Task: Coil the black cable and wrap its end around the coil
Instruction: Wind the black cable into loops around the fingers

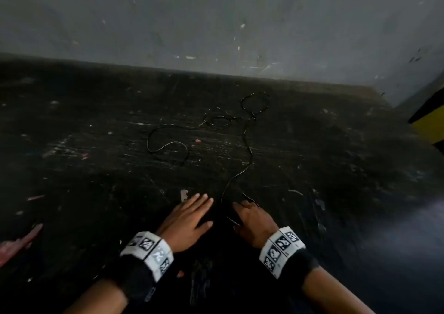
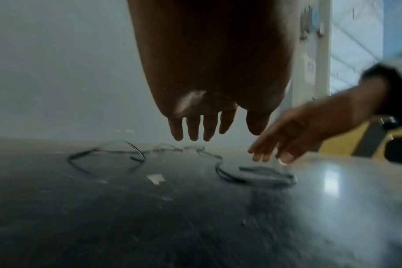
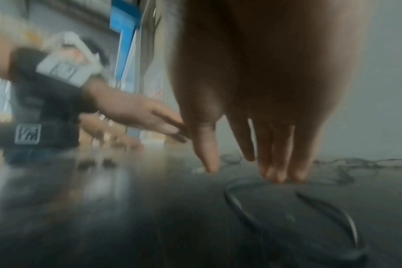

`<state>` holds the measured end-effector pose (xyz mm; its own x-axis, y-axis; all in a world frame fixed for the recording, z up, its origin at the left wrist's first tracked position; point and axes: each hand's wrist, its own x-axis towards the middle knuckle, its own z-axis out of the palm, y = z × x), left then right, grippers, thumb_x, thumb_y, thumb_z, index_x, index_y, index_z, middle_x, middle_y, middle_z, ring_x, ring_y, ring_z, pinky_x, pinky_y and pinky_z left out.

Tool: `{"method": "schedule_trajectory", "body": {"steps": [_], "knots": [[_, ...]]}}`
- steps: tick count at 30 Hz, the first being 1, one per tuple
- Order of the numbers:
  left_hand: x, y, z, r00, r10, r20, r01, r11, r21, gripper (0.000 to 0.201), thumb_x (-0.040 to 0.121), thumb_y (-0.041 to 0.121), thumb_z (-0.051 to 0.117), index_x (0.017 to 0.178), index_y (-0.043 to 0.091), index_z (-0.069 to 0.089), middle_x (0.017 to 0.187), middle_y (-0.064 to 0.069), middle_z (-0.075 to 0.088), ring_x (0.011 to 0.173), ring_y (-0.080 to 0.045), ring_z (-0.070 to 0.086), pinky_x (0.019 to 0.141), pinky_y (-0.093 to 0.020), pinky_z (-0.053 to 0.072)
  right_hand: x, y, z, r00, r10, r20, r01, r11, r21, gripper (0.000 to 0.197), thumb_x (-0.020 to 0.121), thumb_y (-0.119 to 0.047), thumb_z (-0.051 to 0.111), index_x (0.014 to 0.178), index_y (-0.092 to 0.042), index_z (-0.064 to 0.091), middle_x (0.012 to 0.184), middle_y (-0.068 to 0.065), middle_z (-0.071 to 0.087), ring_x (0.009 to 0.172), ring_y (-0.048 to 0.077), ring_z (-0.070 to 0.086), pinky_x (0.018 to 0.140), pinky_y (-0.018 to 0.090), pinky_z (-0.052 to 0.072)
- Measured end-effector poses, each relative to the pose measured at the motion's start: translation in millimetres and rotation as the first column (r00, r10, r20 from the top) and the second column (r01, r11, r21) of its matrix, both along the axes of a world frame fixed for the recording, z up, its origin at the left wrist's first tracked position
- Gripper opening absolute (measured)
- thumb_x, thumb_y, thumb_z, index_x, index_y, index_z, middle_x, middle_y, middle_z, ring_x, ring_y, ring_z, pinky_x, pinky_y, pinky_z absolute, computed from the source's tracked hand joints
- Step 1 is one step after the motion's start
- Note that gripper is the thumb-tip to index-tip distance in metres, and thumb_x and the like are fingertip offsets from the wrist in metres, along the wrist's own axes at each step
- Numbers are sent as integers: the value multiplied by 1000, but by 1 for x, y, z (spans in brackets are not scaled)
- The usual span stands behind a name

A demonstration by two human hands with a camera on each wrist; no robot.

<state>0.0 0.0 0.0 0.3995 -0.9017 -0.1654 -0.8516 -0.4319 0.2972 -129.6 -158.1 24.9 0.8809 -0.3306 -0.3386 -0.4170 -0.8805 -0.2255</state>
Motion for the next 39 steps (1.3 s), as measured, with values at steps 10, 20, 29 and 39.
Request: {"method": "schedule_trajectory", "body": {"steps": [10, 20, 29, 39], "knots": [[-20, -22, -18, 997, 29, -64, -21, 991, 130, 58, 98, 44, 32, 150, 20, 21, 160, 1, 16, 147, -13, 7, 116, -31, 9, 1, 6, -10, 993, -84, -84, 84, 996, -2, 31, 85, -15, 53, 115, -9, 55, 123, 15, 58, 115, 33, 56, 95, 37, 44], [-27, 7, 42, 415, 119, -902, -663, 719, -210, 30, 90, 22, 61, 116, 8, 66, 102, -10, 75, 99, -16, 68, 97, -29, 48, 24, 15, 53, 720, -679, 146, 88, 297, 951, 22, 81, 11, 61, 98, -3, 58, 71, 11, 64, 55, 14, 62, 59, 23, 56], [-6, 51, 125, 296, -169, -940, -597, 736, -320, 18, 90, 12, 55, 103, 6, 65, 67, -7, 68, 64, -19, 70, 63, -29, 58, 54, 47, 115, 735, -430, 524, -140, 660, 738, 28, 88, 5, 52, 100, -11, 71, 94, 9, 68, 88, 18, 65, 81, 23, 53], [20, 94, 172, 31, -395, -918, -551, 760, -345, 32, 89, 24, 46, 108, 1, 57, 75, -16, 70, 65, -26, 71, 58, -32, 59, 94, 78, 148, 610, -64, 790, -244, 933, 265, 7, 85, -9, 64, 91, -11, 67, 87, 3, 71, 84, 13, 67, 81, 37, 54]]}}
